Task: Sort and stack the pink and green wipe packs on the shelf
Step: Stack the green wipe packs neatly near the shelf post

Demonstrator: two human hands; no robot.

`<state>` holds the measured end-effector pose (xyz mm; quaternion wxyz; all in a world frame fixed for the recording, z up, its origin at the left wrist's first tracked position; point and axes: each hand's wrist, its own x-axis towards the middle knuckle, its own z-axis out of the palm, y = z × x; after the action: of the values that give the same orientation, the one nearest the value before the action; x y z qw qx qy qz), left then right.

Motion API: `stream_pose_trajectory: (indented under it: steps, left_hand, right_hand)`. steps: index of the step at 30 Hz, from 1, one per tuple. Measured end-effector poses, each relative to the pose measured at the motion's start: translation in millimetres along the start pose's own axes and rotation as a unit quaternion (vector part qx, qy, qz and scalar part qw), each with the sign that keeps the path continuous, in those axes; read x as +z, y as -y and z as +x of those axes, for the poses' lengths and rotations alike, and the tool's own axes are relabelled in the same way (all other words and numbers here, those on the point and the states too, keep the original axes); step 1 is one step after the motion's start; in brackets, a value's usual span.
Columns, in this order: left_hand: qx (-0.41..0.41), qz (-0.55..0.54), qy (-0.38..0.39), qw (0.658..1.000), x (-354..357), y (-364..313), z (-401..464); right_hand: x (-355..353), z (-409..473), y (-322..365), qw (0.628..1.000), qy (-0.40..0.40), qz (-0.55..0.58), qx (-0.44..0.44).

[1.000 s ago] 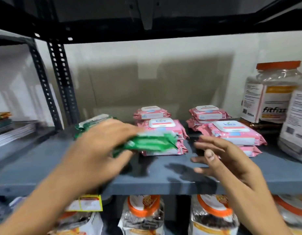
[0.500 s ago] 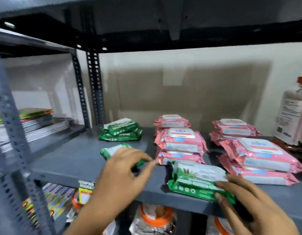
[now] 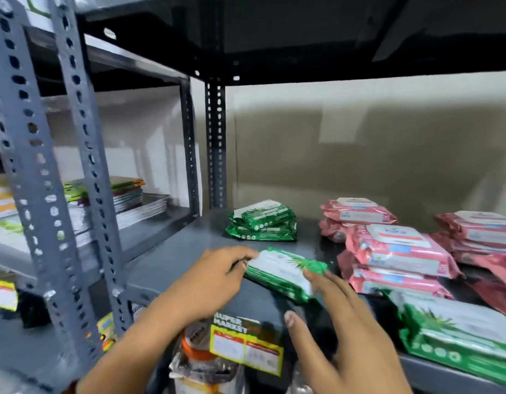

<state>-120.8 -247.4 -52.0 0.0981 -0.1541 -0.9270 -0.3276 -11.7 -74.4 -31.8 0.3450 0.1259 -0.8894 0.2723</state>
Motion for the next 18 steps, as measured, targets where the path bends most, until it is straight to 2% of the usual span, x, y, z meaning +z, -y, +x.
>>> stream_pose_trajectory:
  steps: [1, 2, 3, 5, 8, 11, 13, 15, 17, 18]
  left_hand:
    - [0.001, -0.019, 0.001, 1.000, -2, 6, -4]
    - [0.013, -0.023, 0.006, 1.000, -6, 13, -9]
    - [0.031, -0.009, 0.009, 0.999, -7, 14, -16]
    - [0.065, 0.028, -0.007, 0.997, -18, 27, -25]
    - [0.066, 0.024, -0.011, 0.997, -37, 55, -26]
    - [0.053, -0.029, -0.019, 0.998, -51, 67, -23]
    - [0.042, -0.080, -0.037, 0.995, -58, 68, -10]
    - [0.040, -0.126, -0.038, 0.991, -57, 64, 6]
    - [0.033, -0.140, -0.009, 0.990, -57, 57, 21]
    - [0.038, -0.126, 0.032, 0.991, -53, 52, 24]
  right_hand:
    - [21, -4, -12, 0.994, 0.052, -0.001, 0.094]
    - [27, -7, -6, 0.989, 0.099, -0.002, 0.114]
    - [37, -11, -15, 0.982, 0.111, -0.020, 0.150]
    - [59, -1, -5, 0.986, 0.074, -0.046, 0.144]
    - [82, 4, 15, 0.981, 0.074, -0.047, 0.174]
    - [92, 7, 30, 0.977, 0.063, -0.083, 0.184]
    - [95, 9, 34, 0.981, 0.003, -0.105, 0.163]
    - [88, 9, 48, 0.984, -0.039, -0.075, 0.159]
    - [87, 14, 57, 0.984, -0.002, 0.000, 0.177]
    - [85, 8, 60, 0.978, 0.027, 0.018, 0.207]
